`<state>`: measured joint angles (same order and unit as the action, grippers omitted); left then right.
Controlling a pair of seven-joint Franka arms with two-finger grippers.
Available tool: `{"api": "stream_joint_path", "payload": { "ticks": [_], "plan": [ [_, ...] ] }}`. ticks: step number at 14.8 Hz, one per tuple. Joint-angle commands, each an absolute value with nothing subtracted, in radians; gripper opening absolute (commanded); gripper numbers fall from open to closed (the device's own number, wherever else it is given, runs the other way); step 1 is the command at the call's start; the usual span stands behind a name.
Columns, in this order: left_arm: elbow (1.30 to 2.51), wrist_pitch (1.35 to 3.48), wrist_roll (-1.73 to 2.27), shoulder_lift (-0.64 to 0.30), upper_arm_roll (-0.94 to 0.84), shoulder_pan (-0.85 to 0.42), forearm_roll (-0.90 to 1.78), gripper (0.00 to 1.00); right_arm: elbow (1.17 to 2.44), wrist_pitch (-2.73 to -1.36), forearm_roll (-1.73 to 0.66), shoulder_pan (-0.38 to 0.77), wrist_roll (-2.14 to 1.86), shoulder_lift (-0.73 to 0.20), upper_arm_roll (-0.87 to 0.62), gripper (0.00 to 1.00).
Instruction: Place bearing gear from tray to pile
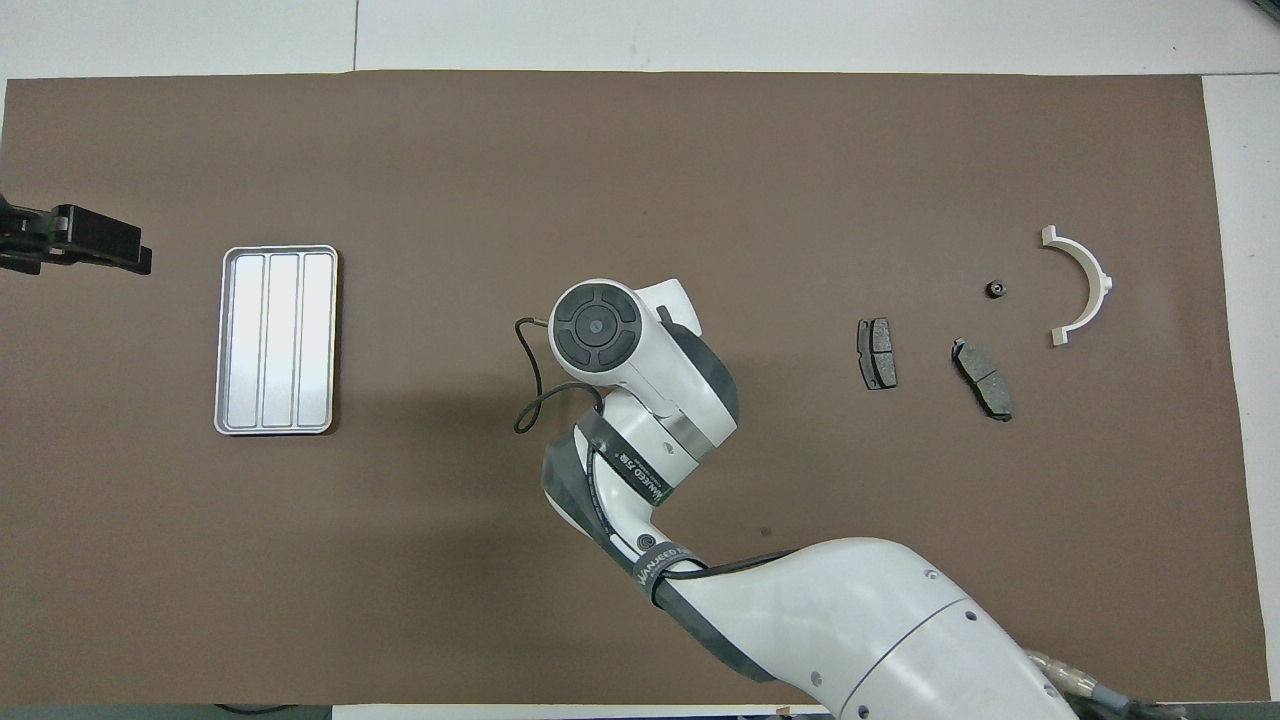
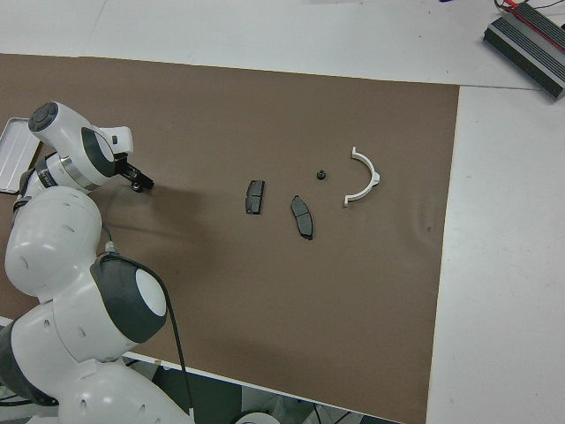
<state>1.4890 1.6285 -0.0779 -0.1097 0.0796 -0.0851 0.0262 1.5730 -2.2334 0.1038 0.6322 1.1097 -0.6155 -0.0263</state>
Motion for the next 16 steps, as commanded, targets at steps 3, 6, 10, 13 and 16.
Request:
{"api": "stream_joint_path", "payload": {
  "ticks": [3,6,10,13,16],
  "plan": [
    [1.542,1.654,-0.087,-0.075,0.08,-0.087,0.041,1.0,1.598,-2.252,0.11,0.629,1.147,-0.611,-0.035,0.98],
    [1.565,1.661,-0.086,-0.063,0.081,-0.091,0.041,1.0,1.597,-2.244,0.109,0.63,1.15,-0.609,-0.035,0.95],
    [1.557,1.678,-0.091,-0.071,0.083,-0.092,0.032,1.0,1.592,-2.223,0.081,0.641,1.169,-0.606,-0.035,0.89],
    [1.545,1.66,-0.091,-0.081,0.083,-0.092,0.025,1.0,1.589,-2.209,0.061,0.643,1.169,-0.604,-0.037,0.84],
    [1.543,1.646,-0.091,-0.089,0.081,-0.094,0.003,1.0,1.588,-2.209,0.061,0.64,1.169,-0.604,-0.037,0.61]
  ]
}}
